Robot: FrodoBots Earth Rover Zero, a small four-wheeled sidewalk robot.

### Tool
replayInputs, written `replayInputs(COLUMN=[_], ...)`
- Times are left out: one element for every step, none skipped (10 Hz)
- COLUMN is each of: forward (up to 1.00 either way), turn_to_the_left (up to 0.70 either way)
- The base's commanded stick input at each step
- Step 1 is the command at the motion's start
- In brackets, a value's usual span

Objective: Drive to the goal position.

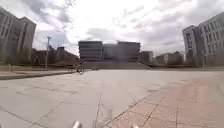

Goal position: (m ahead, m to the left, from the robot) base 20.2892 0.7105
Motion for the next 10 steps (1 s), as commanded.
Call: replayInputs(forward=[0.06,0.06,0.06,0.06,0.06,0.06,0.06,0.06,0.06,0.06], turn_to_the_left=[0.00,0.00,0.00,0.00,0.00,0.00,0.00,0.00,0.00,0.00])
